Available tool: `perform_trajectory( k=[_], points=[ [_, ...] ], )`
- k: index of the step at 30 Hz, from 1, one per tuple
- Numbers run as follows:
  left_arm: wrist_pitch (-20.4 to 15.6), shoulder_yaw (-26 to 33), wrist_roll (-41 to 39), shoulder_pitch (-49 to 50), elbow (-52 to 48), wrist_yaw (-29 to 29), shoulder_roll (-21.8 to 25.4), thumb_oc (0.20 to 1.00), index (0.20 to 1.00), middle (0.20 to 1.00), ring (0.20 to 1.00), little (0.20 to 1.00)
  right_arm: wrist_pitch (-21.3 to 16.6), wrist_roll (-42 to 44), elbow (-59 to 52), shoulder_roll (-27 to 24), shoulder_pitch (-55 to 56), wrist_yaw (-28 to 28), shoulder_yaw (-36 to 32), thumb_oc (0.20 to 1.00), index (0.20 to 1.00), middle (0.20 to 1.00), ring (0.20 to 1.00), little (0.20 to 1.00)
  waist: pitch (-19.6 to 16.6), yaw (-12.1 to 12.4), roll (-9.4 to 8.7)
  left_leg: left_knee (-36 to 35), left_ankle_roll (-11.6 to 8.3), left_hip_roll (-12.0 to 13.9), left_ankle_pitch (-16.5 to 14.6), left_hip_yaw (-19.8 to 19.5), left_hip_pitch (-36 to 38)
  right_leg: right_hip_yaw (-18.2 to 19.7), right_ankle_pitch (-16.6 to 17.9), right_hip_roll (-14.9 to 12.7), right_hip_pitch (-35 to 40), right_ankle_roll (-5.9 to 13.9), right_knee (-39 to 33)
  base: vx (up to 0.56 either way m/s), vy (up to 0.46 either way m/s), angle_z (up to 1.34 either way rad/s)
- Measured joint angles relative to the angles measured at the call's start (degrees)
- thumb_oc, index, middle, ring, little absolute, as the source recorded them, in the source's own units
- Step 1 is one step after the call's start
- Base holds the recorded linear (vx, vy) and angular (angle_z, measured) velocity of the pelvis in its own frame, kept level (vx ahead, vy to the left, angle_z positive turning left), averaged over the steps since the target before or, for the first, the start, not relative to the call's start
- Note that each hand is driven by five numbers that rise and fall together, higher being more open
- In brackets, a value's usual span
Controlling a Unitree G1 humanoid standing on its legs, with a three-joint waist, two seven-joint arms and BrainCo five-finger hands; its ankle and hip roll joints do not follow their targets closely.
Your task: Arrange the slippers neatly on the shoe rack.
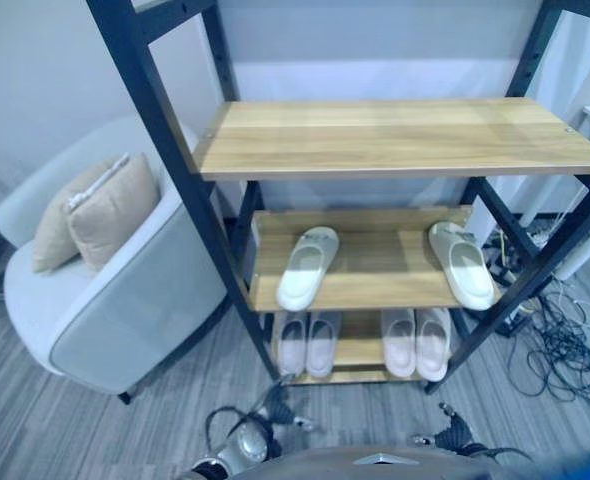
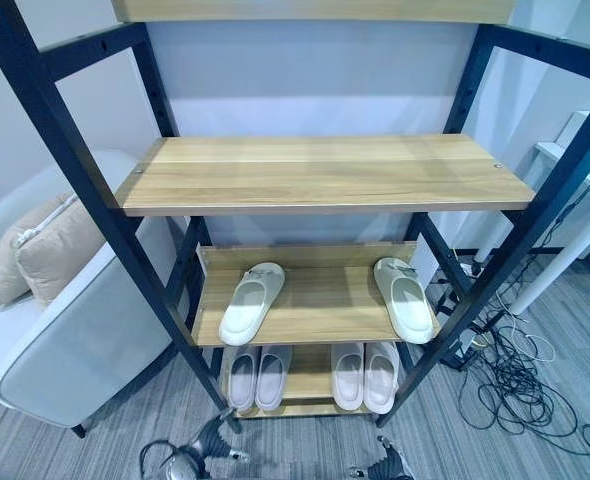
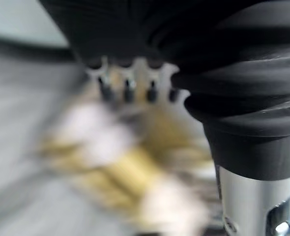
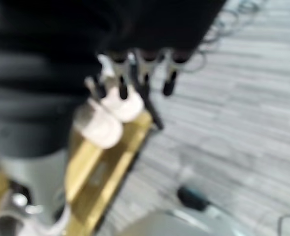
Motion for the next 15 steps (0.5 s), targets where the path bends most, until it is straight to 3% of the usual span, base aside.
perform_trajectory(
  k=[4,7,9,12,15],
  points=[
    [-2.8,-2.5,-1.6,-4.2,-12.0,-5.0,2.2,1.0,1.0,1.0,1.0,1.0,0.0,0.4,2.9,-0.6,0.5,-0.3,-0.9,1.0,1.0,1.0,1.0,1.0,-0.3,-0.2,1.37,0.0,-0.72,0.6,-0.2,0.3,0.6,0.6,0.4,0.6,0.6,-0.15,0.0,0.0,-0.035,-0.08],
    [-2.6,-5.7,-2.0,-9.3,-23.7,-8.4,6.6,1.0,1.0,1.0,1.0,1.0,0.0,1.6,3.7,-0.4,0.9,-0.2,-1.8,1.0,1.0,1.0,1.0,1.0,-0.2,-0.5,1.43,0.0,-1.09,0.9,0.1,0.1,0.1,0.7,0.9,0.9,-0.3,-0.19,0.0,0.01,-0.019,-0.03],
    [-4.6,-6.1,-2.4,-12.6,-31.8,-10.3,8.1,1.0,1.0,1.0,1.0,1.0,0.1,3.3,3.5,-0.3,2.1,-0.3,-3.4,1.0,1.0,1.0,1.0,1.0,-0.2,-0.6,1.34,0.0,-1.14,0.9,0.1,-0.2,-0.3,0.7,1.1,1.0,-0.3,-0.09,0.0,0.02,-0.034,0.0],
    [-5.4,-6.5,-1.3,-15.0,-31.6,-10.7,5.8,1.0,1.0,1.0,1.0,1.0,0.1,5.0,3.4,0.1,2.6,-0.1,-3.1,1.0,1.0,1.0,1.0,1.0,-0.3,-1.0,1.13,0.0,-1.14,0.9,0.1,-0.4,-1.0,0.8,1.1,1.0,-1.3,-0.11,0.0,0.02,-0.031,0.02],
    [-5.2,-7.1,4.2,-21.3,-23.8,-9.6,2.2,1.0,1.0,1.0,1.0,1.0,0.1,6.2,2.8,0.5,1.2,0.1,-2.8,1.0,1.0,1.0,1.0,1.0,-0.3,-1.8,0.92,0.0,-1.18,0.7,0.1,-0.7,-3.3,1.0,1.1,0.9,-3.4,-0.09,0.0,0.01,-0.04,0.02]
  ],
)
